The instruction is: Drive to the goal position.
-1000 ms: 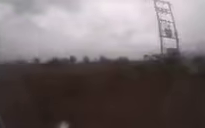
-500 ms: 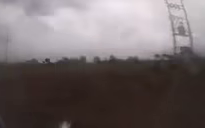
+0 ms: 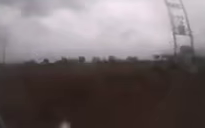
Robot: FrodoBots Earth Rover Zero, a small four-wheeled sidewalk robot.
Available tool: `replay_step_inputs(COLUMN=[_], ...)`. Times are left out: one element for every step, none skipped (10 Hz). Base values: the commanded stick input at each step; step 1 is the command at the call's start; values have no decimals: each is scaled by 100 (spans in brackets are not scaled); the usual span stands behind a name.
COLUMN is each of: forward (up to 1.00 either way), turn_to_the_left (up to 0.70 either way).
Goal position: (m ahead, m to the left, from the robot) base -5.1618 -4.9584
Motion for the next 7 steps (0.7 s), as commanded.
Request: replay_step_inputs(forward=[70, 70, 70, 70, 70, 70, 70], turn_to_the_left=[0, 0, 0, 0, 0, 0, 0])
